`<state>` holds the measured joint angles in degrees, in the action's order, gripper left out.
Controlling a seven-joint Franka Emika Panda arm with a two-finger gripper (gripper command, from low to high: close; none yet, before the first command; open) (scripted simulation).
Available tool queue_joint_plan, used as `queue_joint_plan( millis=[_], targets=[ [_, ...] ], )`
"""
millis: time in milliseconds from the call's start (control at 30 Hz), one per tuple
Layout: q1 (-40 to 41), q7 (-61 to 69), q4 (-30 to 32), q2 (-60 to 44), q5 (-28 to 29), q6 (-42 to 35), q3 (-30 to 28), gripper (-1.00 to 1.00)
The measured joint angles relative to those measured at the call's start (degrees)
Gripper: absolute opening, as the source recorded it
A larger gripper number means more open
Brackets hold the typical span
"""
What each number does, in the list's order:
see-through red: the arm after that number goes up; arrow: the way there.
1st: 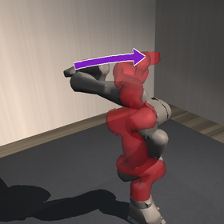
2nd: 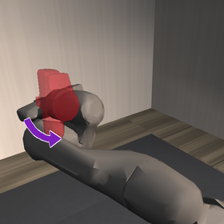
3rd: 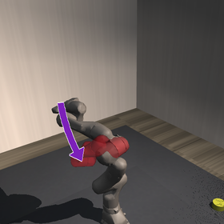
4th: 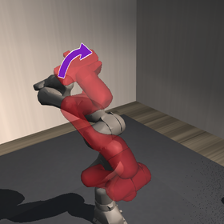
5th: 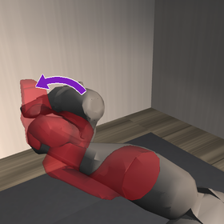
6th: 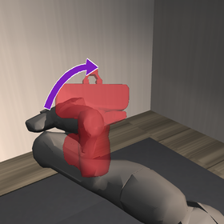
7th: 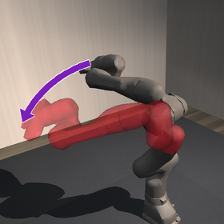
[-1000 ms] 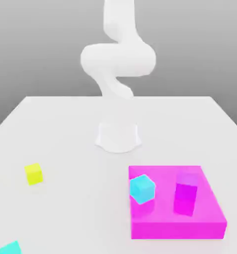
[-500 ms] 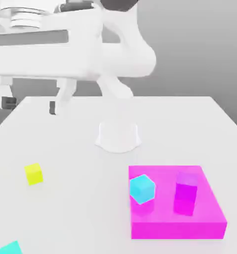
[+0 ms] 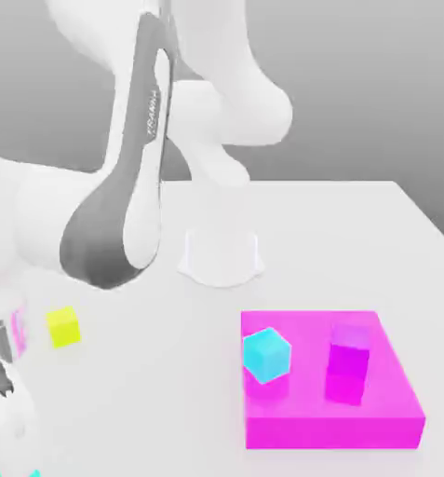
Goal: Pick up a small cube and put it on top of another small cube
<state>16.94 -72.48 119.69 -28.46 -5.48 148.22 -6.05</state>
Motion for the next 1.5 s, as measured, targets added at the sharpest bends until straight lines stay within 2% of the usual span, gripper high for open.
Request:
queue_joint_plan(
  millis=[67,100,300,467,933,1167,1500],
  targets=[
    [0.5,0.3,-0.9,-4.1,-0.7,3.0,0.6,0.0],
    [0.7,0.4,-1.2,-5.5,-0.9,4.1,0.8,-1.0],
    [0.8,0.6,-1.3,-6.2,-1.1,4.7,0.9,-1.0],
    [0.1,-0.1,0.6,1.4,0.2,-1.0,-0.3,-1.0],
    [10.0,14.1,28.8,26.8,11.4,2.2,-10.3,-1.0],
    [14.3,23.0,43.1,39.2,14.6,4.3,-14.8,-1.0],
    [7.4,37.0,44.2,31.0,-3.3,11.2,-18.0,-1.0]
  ],
)
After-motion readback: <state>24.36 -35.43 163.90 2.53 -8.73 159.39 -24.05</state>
